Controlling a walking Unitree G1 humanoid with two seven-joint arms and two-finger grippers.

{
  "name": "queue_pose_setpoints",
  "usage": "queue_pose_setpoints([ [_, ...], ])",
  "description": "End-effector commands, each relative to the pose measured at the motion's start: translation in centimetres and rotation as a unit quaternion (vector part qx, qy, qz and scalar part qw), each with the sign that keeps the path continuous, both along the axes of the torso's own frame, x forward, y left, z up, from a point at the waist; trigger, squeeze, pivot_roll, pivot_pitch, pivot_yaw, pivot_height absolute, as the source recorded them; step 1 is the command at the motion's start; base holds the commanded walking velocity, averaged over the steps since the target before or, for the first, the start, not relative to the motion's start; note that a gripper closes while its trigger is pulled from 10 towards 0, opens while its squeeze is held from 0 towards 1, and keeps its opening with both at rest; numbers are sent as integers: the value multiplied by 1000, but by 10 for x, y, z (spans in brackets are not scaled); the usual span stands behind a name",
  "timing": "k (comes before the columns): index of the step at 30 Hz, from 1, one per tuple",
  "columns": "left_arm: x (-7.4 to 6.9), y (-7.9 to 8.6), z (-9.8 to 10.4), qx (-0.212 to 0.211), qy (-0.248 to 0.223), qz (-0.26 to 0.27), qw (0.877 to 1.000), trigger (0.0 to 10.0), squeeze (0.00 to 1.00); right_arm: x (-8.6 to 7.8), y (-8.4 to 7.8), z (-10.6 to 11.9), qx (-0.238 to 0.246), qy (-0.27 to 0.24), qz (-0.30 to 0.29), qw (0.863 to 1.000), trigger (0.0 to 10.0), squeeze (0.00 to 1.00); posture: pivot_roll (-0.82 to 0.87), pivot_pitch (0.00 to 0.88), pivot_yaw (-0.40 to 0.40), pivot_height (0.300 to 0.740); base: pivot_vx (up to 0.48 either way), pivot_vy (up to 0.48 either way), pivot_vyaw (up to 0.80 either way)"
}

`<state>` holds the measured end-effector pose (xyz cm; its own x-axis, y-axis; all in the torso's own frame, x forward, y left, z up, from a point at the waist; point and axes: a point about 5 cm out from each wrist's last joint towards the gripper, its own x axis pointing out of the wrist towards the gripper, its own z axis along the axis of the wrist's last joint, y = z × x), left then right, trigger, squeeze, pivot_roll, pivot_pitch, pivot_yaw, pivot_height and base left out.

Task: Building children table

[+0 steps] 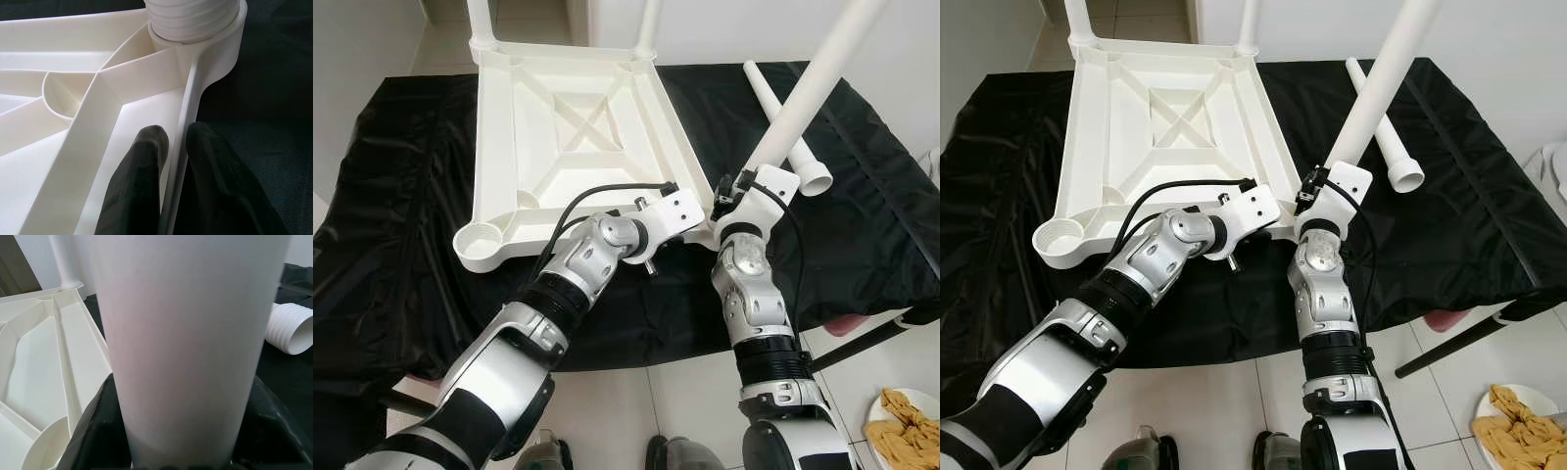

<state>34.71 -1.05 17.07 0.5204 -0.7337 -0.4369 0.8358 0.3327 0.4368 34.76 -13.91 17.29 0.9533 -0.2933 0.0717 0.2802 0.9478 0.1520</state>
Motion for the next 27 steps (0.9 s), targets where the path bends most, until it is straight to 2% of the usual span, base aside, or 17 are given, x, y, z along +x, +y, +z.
queue_pose_setpoints([
  [1, -14, -22, 19, -15, -26, -75, 997, 10000, 0, 0, -10, -28, 8, 72, -22, 997, 10000, 0, 27, 87, 7, 740, 0, 0, 0],
  [2, -14, -22, 19, -15, -26, -75, 997, 10000, 0, 0, -10, -28, 8, 72, -22, 997, 10000, 0, 27, 87, 7, 740, 0, 0, 0],
  [3, -15, -23, 18, -19, -15, -79, 997, 10000, 122, 0, -10, -28, 5, 72, -22, 997, 10000, 0, 28, 89, 7, 740, 0, 0, 0],
  [4, -16, -23, 18, -20, -12, -81, 996, 10000, 655, 0, -10, -28, 3, 72, -20, 997, 10000, 0, 28, 89, 7, 740, 0, 0, 0],
  [5, -16, -23, 18, -20, -12, -81, 996, 10000, 655, 0, -10, -28, 3, 72, -20, 997, 10000, 0, 28, 89, 7, 740, 0, 0, 0],
  [7, -18, -22, 17, -21, -7, -89, 996, 10000, 1000, 0, -10, -28, 0, 73, -15, 997, 10000, 0, 27, 89, 8, 740, 0, 0, 0],
  [12, -21, -22, 14, -9, -4, -101, 995, 10000, 1000, 0, -11, -29, -4, 74, -11, 997, 10000, 0, 28, 91, 8, 740, 0, 0, 0],
  [13, -22, -22, 13, -6, 1, -104, 995, 10000, 490, 0, -11, -29, -5, 74, -11, 997, 10000, 0, 28, 91, 8, 740, 0, 0, 0],
  [14, -22, -22, 13, -6, 1, -104, 995, 10000, 490, 0, -11, -29, -5, 74, -11, 997, 10000, 0, 28, 91, 8, 740, 0, 0, 0],
  [15, -23, -23, 12, -2, 1, -113, 994, 10000, 0, 0, -12, -29, -5, 74, -11, 997, 10000, 0, 28, 91, 8, 740, 0, 0, 0],
  [21, -26, -23, 12, -5, 11, -120, 993, 10000, 0, 0, -17, -29, -8, 73, -21, 997, 10000, 0, 28, 90, 7, 740, 0, 0, 0],
  [27, -28, -22, 13, -5, 9, -123, 992, 10000, 0, -2, -27, -28, 1, 66, -68, 995, 10000, 0, 28, 89, 7, 740, 0, 0, 0],
])
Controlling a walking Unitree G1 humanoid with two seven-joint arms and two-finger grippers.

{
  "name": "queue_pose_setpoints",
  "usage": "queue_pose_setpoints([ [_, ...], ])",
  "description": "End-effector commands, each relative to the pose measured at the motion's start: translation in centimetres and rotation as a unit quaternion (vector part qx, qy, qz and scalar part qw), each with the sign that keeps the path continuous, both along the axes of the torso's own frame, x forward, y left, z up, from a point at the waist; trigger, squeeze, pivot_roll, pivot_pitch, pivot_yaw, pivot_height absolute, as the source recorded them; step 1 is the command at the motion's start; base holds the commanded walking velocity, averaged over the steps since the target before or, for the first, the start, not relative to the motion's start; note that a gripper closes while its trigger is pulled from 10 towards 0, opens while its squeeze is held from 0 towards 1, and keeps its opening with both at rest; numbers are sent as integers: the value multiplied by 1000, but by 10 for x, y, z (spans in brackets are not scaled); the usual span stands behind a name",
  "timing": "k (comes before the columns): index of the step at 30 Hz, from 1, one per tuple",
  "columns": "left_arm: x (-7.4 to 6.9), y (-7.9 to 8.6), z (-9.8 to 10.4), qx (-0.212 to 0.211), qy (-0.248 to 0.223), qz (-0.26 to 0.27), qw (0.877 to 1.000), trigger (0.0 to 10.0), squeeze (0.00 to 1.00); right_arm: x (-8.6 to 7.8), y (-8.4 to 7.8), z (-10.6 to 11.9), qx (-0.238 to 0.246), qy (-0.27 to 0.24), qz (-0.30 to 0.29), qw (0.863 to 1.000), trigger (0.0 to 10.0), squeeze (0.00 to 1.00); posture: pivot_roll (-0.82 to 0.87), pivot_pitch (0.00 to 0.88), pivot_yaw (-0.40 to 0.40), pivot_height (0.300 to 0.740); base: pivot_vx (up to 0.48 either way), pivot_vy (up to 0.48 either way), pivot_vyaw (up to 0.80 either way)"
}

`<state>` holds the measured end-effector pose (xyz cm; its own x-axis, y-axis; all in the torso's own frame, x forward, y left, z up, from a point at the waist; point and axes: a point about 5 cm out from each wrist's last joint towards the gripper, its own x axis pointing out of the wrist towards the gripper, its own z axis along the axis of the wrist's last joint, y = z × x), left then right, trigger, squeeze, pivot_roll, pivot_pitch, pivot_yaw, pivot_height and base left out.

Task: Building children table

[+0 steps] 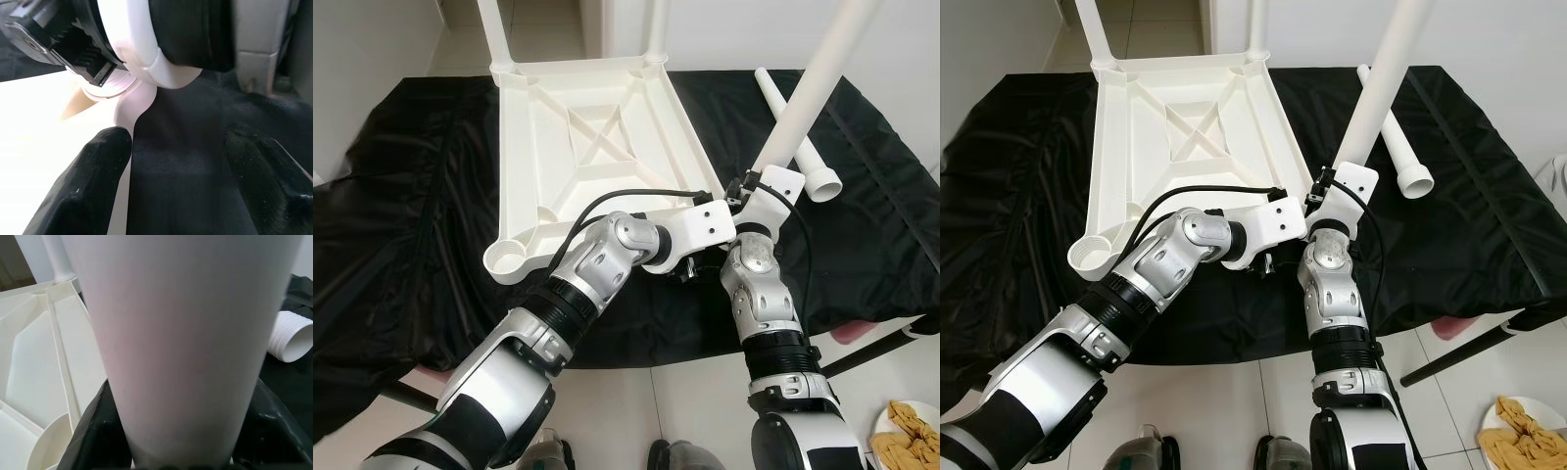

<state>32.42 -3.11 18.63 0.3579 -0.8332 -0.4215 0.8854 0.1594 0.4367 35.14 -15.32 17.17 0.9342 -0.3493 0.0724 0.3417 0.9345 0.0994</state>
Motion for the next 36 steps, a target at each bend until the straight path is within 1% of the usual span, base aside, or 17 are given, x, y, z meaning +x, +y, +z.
queue_pose_setpoints([
  [1, -5, -2, -2, 5, 11, -20, 1000, 10000, 0, -6, -15, -27, 30, 55, -49, 997, 10000, 0, 28, 89, 7, 740, 0, 0, 0],
  [9, -6, -2, -3, 7, 11, -22, 1000, 10000, 0, -12, -21, -29, 59, 44, -92, 993, 10000, 0, 32, 85, 4, 740, 0, 0, 0],
  [10, -6, -1, -3, 8, 12, -22, 1000, 10000, 0, -13, -23, -30, 69, 43, -109, 991, 10000, 0, 32, 84, 3, 740, 0, 0, 0],
  [15, -8, -2, -3, 9, 12, -23, 1000, 10000, 0, -14, -25, -28, 80, 30, -130, 988, 10000, 0, 32, 78, 2, 740, 0, 0, 0],
  [18, -8, -2, -4, 9, 12, -25, 1000, 10000, 0, -14, -25, -26, 88, 22, -129, 988, 10000, 0, 32, 74, 2, 740, 0, 0, 0],
  [26, -9, -3, -4, 9, 11, -27, 1000, 10000, 0, -14, -24, -27, 88, 24, -126, 988, 10000, 0, 32, 70, 0, 740, 0, 0, 0],
  [27, -10, -3, -4, 9, 12, -27, 1000, 10000, 0, -13, -24, -27, 87, 21, -115, 989, 10000, 0, 33, 64, -2, 740, 0, 0, 0],
  [28, -11, -3, -5, 8, 12, -28, 1000, 10000, 0, -13, -23, -27, 83, 16, -99, 992, 10000, 729, 33, 63, -2, 740, 0, 0, 0],
  [29, -11, -3, -5, 8, 12, -28, 1000, 10000, 0, -13, -23, -27, 83, 16, -99, 992, 10000, 729, 33, 63, -2, 740, 0, 0, 0],
  [30, -11, -3, -5, 8, 12, -28, 1000, 10000, 0, -13, -23, -26, 79, 11, -87, 993, 10000, 729, 31, 59, -2, 740, 0, 0, 0],
  [31, -11, -3, -5, 8, 13, -28, 1000, 10000, 0, -13, -24, -25, 71, 1, -67, 995, 10000, 1000, 31, 57, -2, 740, 0, 0, 0],
  [32, -11, -3, -5, 8, 13, -28, 1000, 10000, 0, -13, -24, -25, 71, 1, -67, 995, 10000, 1000, 31, 57, -2, 740, 0, 0, 0],
  [35, -11, -3, -5, 8, 12, -27, 1000, 10000, 0, -13, -30, -19, 55, -24, -30, 998, 10000, 1000, 30, 56, -2, 740, 0, 0, 0],
  [36, -11, -3, -5, 8, 12, -27, 1000, 10000, 0, -13, -30, -19, 55, -24, -30, 998, 10000, 1000, 30, 56, -2, 740, 0, 0, 0],
])
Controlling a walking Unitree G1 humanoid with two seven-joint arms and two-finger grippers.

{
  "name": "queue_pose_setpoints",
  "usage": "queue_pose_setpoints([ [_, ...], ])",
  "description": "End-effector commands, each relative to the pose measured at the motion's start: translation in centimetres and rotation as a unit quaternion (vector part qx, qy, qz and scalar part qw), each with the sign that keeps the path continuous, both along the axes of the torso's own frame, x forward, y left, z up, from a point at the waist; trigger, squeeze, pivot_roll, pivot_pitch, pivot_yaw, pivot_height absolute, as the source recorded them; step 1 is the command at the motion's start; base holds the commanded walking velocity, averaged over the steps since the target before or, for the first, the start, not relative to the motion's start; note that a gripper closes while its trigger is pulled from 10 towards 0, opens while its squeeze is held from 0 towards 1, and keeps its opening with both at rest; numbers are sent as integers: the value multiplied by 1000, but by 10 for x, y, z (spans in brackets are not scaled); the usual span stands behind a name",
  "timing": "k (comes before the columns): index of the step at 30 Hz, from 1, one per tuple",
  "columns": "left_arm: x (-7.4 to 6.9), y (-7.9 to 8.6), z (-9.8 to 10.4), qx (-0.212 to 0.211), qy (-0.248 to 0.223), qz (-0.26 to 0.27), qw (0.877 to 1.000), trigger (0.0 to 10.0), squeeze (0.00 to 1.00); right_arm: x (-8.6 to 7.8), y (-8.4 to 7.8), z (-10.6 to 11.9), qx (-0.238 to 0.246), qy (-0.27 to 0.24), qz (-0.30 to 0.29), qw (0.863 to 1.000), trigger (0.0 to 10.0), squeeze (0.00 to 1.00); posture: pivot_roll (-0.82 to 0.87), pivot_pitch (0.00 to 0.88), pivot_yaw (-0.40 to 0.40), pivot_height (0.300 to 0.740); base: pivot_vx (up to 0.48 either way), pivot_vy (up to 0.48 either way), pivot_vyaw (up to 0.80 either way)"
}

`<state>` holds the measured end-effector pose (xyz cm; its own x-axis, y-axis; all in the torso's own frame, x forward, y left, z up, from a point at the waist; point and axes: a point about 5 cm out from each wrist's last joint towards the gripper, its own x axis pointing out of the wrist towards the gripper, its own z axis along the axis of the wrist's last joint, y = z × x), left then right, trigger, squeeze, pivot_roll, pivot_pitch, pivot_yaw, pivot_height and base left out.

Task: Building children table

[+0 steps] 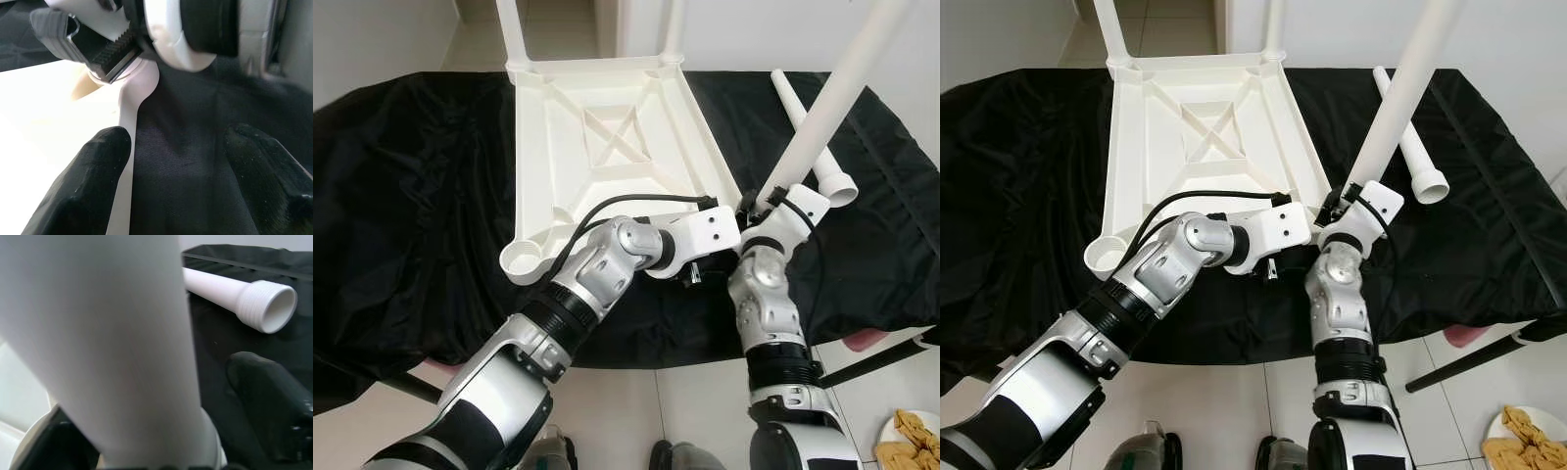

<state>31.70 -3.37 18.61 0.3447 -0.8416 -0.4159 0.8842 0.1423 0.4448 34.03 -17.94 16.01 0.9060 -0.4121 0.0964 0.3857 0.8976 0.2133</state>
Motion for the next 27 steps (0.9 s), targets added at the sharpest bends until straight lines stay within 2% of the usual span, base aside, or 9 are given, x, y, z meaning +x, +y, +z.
queue_pose_setpoints([
  [1, -4, -1, -5, 9, 17, -17, 1000, 10000, 0, -2, -5, -6, 4, 2, 11, 1000, 10000, 1000, 30, 56, -2, 740, 0, 0, 0],
  [5, -4, -1, -5, 9, 17, -17, 1000, 10000, 0, 0, -9, -3, -14, -4, 44, 999, 10000, 1000, 25, 53, 0, 740, 0, 0, 0],
  [6, -4, -1, -5, 8, 17, -17, 1000, 10000, 0, 1, -10, -1, -25, -9, 63, 998, 10000, 129, 23, 54, 1, 740, 0, 0, 0],
  [7, -4, -1, -4, 8, 16, -17, 1000, 10000, 0, 2, -9, 1, -33, -12, 90, 995, 10000, 0, 23, 54, 2, 740, 0, 0, 0],
  [11, -4, -1, -4, 8, 16, -17, 1000, 10000, 0, 3, -9, 2, -37, -15, 108, 993, 10000, 0, 23, 54, 2, 740, 0, 0, 0],
  [13, -4, -1, -3, 7, 15, -16, 1000, 10000, 0, 6, -18, 11, -61, -25, 183, 981, 10000, 0, 19, 64, 5, 740, 0, 0, 0],
  [16, -3, -1, -2, 7, 15, -15, 1000, 10000, 0, 8, -23, 16, -77, -27, 211, 974, 10000, 0, 19, 67, 7, 740, 0, 0, 0],
  [20, -1, -1, 0, 7, 12, -14, 1000, 10000, 0, 7, -35, 21, -138, -17, 321, 937, 10000, 0, 19, 69, 9, 740, 0, 0, 0],
  [27, 0, 0, 1, 6, 11, -14, 1000, 10000, 0, 7, -45, 18, -157, 2, 373, 914, 10000, 0, 21, 69, 13, 740, 0, 0, 0],
])
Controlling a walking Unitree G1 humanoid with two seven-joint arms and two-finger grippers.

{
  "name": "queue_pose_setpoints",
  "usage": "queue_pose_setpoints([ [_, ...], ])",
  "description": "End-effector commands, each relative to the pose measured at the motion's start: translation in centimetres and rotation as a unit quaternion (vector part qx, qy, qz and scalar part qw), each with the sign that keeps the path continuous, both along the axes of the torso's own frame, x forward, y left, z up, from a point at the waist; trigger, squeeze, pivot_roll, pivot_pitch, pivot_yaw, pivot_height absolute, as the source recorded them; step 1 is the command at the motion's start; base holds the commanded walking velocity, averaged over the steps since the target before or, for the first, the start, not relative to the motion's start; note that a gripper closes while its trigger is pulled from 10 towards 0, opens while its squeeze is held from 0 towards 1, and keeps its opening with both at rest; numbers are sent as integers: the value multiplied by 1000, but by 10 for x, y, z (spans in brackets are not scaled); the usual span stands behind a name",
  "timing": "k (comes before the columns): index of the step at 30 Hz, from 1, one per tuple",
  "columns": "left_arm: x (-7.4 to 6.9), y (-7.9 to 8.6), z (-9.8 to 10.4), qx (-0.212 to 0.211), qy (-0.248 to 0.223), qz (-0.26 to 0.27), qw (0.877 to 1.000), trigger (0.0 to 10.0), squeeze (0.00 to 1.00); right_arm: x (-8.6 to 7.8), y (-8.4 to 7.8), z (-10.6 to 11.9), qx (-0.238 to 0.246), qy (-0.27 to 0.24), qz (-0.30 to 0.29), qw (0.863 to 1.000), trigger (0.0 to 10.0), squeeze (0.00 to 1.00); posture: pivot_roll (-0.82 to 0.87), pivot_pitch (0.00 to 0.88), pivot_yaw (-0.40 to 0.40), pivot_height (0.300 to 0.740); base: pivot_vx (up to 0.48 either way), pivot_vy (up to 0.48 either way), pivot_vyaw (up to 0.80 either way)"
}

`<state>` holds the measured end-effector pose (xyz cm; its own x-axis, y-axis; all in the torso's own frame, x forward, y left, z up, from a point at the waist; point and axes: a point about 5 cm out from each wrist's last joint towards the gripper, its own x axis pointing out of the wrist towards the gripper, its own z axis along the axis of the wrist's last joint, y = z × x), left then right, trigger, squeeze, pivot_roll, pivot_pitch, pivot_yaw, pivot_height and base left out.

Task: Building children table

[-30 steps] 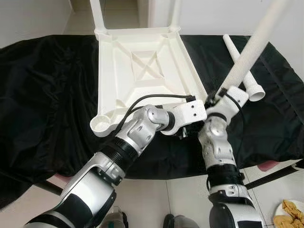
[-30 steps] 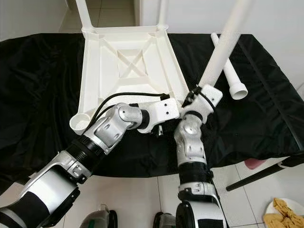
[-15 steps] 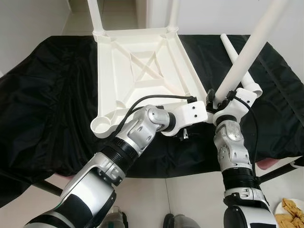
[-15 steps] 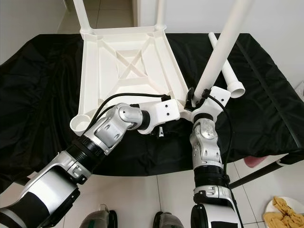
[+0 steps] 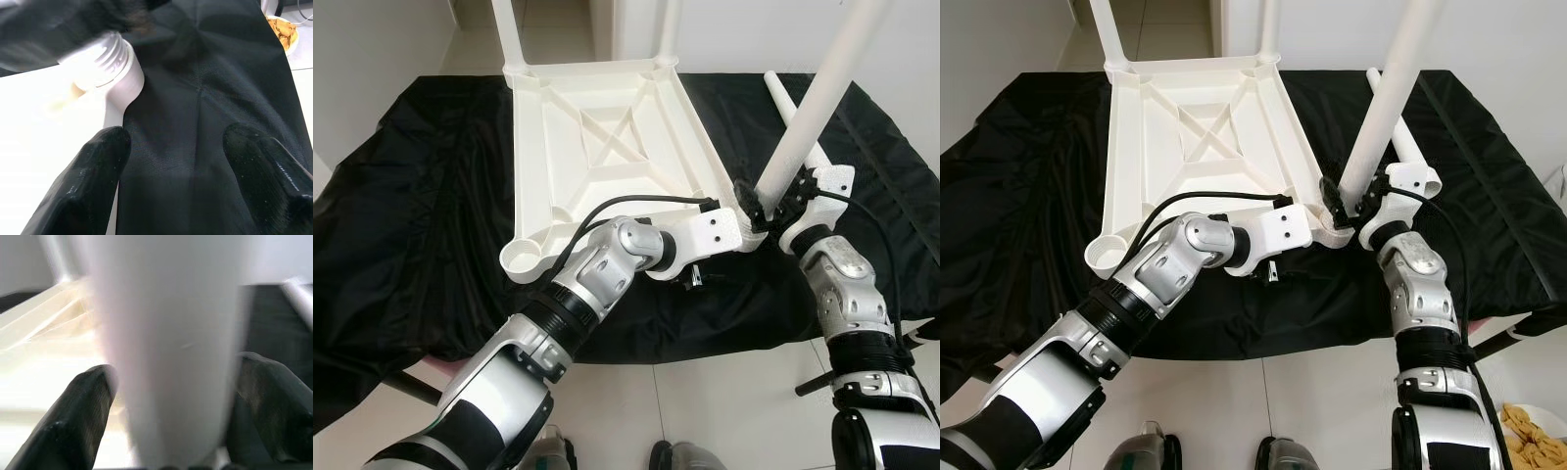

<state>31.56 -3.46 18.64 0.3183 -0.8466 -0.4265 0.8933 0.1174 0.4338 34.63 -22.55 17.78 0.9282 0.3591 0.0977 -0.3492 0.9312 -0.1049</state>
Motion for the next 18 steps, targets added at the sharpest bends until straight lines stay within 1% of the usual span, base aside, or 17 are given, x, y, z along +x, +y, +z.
queue_pose_setpoints([
  [1, 1, 1, 1, 3, 3, -1, 1000, 10000, 0, 0, -1, -2, -5, 10, 26, 1000, 10000, 0, 22, 69, 12, 740, 0, 0, 0],
  [2, 2, 1, 2, 3, 2, -1, 1000, 10000, 0, 0, -2, -4, -13, 17, 42, 999, 10000, 0, 24, 70, 12, 740, 0, 0, 0],
  [4, 2, 1, 2, 3, 2, -1, 1000, 10000, 0, 0, -2, -4, -13, 17, 42, 999, 10000, 0, 24, 70, 12, 740, 0, 0, 0],
  [6, 2, 1, 2, 3, 2, 0, 1000, 10000, 0, 1, -3, -5, -29, 24, 60, 997, 10000, 0, 30, 71, 14, 740, 0, 0, 0],
  [9, 2, 2, 2, 3, 1, 0, 1000, 10000, 0, 2, -4, -4, -33, 24, 64, 997, 10000, 0, 30, 71, 14, 740, 0, 0, 0],
  [10, 2, 2, 2, 3, 2, 0, 1000, 10000, 0, 4, -6, -1, -39, 20, 74, 996, 9765, 0, 31, 70, 18, 740, 0, 0, 0],
  [12, 2, 2, 2, 3, 2, 0, 1000, 10000, 0, 4, -6, -1, -39, 20, 74, 996, 9765, 0, 31, 70, 18, 740, 0, 0, 0],
  [13, 2, 3, 2, 4, 2, 0, 1000, 10000, 0, 5, -8, 2, -42, 16, 71, 996, 6157, 0, 31, 70, 18, 740, 0, 0, 0],
  [14, 2, 3, 2, 4, 2, 0, 1000, 10000, 0, 5, -8, 2, -42, 16, 71, 996, 6157, 0, 31, 70, 18, 740, 0, 0, 0],
  [15, 2, 3, 2, 4, 2, -1, 1000, 10000, 0, 8, -11, 6, -32, 12, 64, 997, 4588, 0, 31, 70, 19, 740, 0, 0, 0],
  [16, 2, 3, 2, 4, 2, -1, 1000, 10000, 0, 10, -14, 9, -18, 8, 56, 998, 4588, 0, 32, 71, 19, 740, 0, 0, 0],
  [17, 2, 3, 2, 4, 2, -1, 1000, 10000, 0, 10, -14, 9, -18, 8, 56, 998, 4588, 0, 32, 71, 19, 740, 0, 0, 0],
  [18, 2, 3, 2, 4, 2, -1, 1000, 10000, 0, 11, -17, 11, -9, 6, 55, 998, 4118, 0, 32, 71, 19, 740, 0, 0, 0],
])
